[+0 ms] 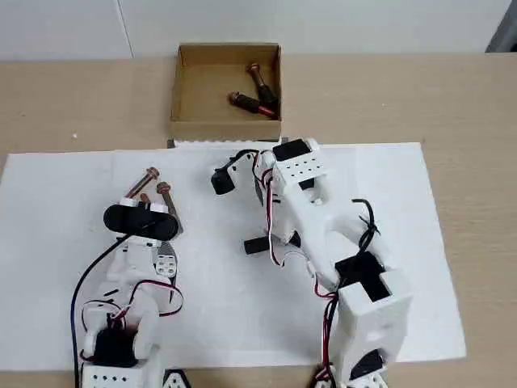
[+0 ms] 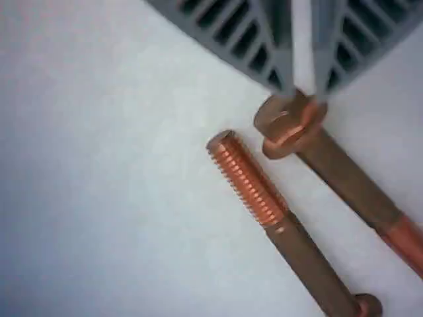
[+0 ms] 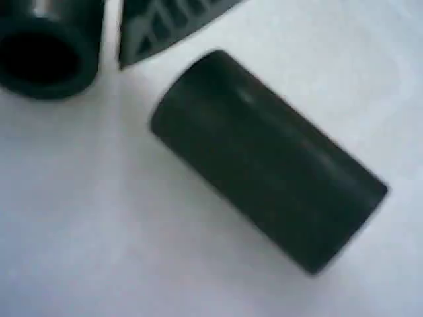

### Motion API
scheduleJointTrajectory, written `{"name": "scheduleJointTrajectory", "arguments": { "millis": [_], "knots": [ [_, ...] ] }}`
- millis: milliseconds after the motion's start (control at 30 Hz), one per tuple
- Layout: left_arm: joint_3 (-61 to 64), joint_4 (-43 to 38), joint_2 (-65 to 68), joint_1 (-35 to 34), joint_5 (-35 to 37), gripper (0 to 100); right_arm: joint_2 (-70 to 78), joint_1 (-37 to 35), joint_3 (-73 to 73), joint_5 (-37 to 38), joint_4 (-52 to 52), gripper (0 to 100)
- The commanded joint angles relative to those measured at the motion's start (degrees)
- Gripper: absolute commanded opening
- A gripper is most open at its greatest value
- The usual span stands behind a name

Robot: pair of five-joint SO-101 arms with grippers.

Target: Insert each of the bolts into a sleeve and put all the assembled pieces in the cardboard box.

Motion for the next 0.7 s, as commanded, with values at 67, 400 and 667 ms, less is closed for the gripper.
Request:
{"name": "scheduleJointTrajectory", "arguments": {
  "millis": [67,400,667],
  "knots": [
    [-0.4,-0.09,-0.44,0.09,-0.35,1,3.91,0.48,-0.26,0.62,-1.8,9.1],
    [-0.4,-0.09,-0.44,0.18,-0.44,1,2.68,0.13,-2.99,0.18,-0.4,1.0],
    [-0.4,-0.09,-0.44,-0.09,-0.26,1,-11.91,0.57,-6.68,-0.97,8.04,0.7]
  ]
}}
